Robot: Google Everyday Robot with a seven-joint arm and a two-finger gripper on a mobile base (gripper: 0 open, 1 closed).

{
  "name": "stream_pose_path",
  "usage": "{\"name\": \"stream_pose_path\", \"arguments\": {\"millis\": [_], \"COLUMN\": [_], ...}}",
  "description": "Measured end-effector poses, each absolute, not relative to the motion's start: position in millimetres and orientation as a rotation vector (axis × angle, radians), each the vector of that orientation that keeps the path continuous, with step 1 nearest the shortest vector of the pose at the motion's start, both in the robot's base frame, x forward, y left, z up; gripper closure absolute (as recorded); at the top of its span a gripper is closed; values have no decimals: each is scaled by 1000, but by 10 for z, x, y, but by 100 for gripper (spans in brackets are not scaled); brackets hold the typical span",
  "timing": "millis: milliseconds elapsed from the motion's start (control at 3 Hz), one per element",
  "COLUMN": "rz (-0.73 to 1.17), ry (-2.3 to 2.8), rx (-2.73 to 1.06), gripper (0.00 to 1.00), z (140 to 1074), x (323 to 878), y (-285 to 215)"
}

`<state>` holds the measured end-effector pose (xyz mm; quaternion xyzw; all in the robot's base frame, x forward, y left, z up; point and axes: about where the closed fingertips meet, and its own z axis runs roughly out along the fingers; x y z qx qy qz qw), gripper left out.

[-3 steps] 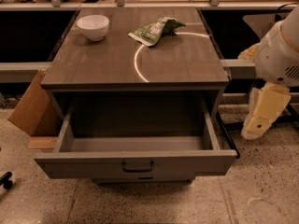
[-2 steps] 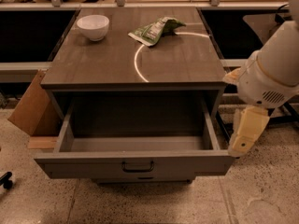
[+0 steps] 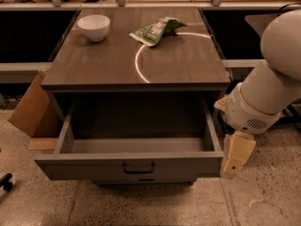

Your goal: Close top drawer

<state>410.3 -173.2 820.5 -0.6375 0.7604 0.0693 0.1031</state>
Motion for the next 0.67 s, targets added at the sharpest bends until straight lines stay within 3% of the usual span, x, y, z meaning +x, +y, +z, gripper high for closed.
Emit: {"name": "stream_pose_path", "arguments": {"millis": [333, 667], "rz": [220, 238], "ry": [2233, 2202], "rx": [-1930, -1969], "gripper": [0, 15], "z": [7970, 7675], "x": [4016, 3887], "y": [-1712, -1648]}}
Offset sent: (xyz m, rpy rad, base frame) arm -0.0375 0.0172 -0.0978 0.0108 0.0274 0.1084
